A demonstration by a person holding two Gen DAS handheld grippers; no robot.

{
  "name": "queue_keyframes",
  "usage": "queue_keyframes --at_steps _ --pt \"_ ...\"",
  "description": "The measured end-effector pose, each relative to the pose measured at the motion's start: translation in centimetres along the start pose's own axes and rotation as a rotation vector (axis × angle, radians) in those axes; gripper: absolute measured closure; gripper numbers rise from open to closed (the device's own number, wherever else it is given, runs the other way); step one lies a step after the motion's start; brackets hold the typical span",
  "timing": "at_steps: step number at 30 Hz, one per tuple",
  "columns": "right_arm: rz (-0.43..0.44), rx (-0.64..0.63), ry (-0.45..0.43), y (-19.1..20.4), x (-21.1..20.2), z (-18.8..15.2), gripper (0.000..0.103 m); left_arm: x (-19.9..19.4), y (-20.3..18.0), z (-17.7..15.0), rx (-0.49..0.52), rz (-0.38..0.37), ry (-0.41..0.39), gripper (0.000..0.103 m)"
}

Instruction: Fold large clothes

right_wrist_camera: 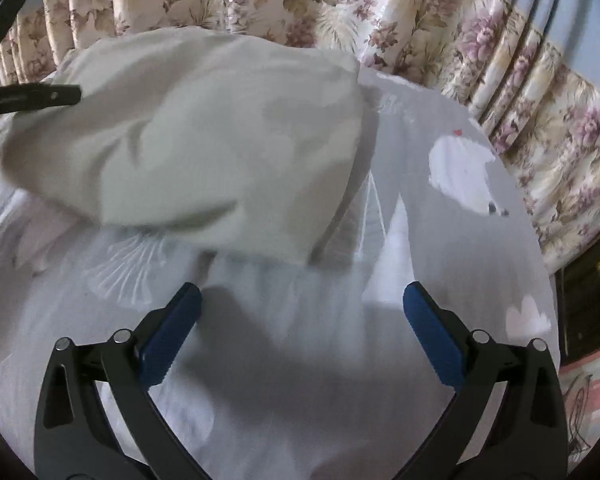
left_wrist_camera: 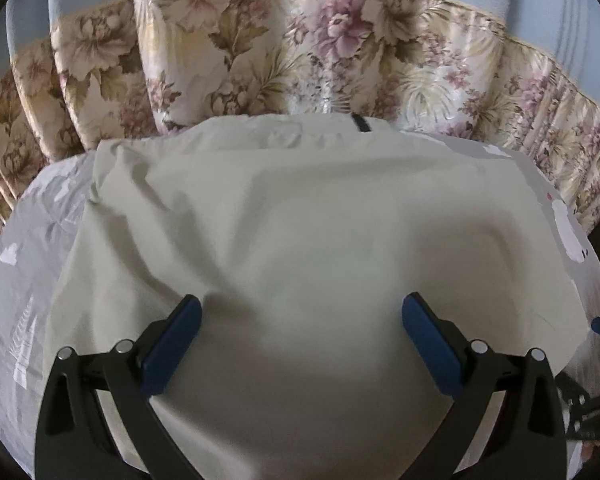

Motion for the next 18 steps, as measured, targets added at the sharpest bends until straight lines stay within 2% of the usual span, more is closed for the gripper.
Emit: queue_keyframes --at_steps 4,9,11,13,14,15,18 --pt "-0.022 0.036 -0.013 -0.6 1.7 2.3 0.003 0.3 0.7 -0.1 0.005 0.011 0.007 0.002" --pt "0.086 0.048 -0.084 0.0 2.1 5.0 0.006 0.6 0.7 -0.2 0.024 0.002 0.018 0.002" --pt "0.174 0.069 -0.091 0.0 2.4 5.5 0.018 0.7 0.8 -0.1 0.021 -0.006 0.020 0.003" --pt "0.279 0.093 -0.100 0.1 2.2 5.8 0.055 0.7 0.9 0.0 0.015 -0.012 0.020 0.003" --pt "0.291 0.082 -0.111 0.3 1.9 5.8 0.064 0.7 1.0 0.1 0.012 -0.017 0.021 0.003" --pt "0.293 0.063 -0.114 0.8 1.7 5.9 0.079 0.7 0.9 0.2 0.012 -0.018 0.021 0.003" --pt "0.317 0.092 -0.112 0.7 1.6 6.3 0.089 0.7 0.6 0.8 -0.006 -0.041 0.032 0.003"
Point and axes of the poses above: each gripper's, at about its wrist camera, not at the fingertips, and x roughly the way its jaws point, y to its left, z to its top, the point moved 2 cm from there along x, roughly the way its jaws point, and after that the axes turned 4 degrees about -y, right-handed, at the moved point
